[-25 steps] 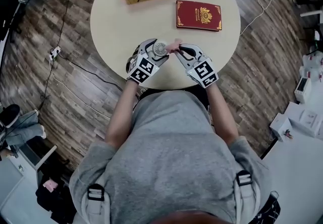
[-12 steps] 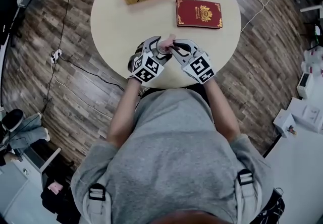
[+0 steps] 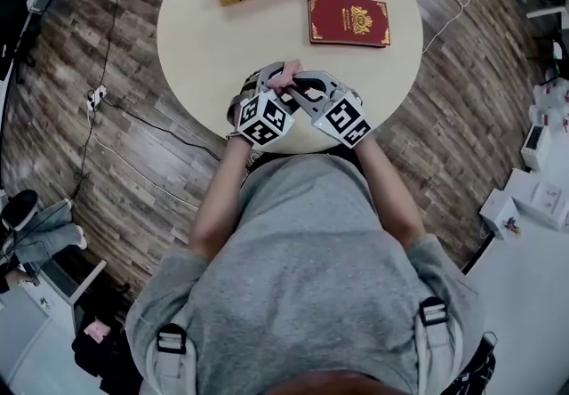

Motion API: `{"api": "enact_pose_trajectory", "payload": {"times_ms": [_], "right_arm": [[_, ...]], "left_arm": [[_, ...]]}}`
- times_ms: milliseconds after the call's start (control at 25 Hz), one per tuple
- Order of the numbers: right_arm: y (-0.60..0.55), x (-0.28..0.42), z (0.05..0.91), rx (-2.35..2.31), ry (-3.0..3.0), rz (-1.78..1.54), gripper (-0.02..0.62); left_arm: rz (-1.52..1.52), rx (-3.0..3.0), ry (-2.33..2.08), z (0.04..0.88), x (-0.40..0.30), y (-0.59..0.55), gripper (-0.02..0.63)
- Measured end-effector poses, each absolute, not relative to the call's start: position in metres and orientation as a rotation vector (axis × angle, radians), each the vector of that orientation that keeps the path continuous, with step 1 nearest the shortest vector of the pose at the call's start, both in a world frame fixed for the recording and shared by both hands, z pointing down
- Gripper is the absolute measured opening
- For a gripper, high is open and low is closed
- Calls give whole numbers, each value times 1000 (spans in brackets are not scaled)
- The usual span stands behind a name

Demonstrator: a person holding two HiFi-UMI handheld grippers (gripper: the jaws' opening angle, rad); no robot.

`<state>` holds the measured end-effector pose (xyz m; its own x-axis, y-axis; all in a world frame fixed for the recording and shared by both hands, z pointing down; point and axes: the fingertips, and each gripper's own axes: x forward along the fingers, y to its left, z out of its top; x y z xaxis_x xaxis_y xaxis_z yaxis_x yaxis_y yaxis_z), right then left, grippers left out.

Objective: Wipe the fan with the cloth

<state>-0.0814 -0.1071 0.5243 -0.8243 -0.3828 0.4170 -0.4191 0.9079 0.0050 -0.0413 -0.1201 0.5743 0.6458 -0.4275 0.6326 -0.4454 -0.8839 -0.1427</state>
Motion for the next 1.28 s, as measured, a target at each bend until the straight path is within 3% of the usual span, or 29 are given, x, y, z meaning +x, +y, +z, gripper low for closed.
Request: {"api": "enact_pose_trajectory", "payload": {"times_ms": [1280], "right_arm": [[-114,-62,525,644,-2652,64,43]], "left_arm": [[1099,2780,-785,576,-45,-116,370]]}}
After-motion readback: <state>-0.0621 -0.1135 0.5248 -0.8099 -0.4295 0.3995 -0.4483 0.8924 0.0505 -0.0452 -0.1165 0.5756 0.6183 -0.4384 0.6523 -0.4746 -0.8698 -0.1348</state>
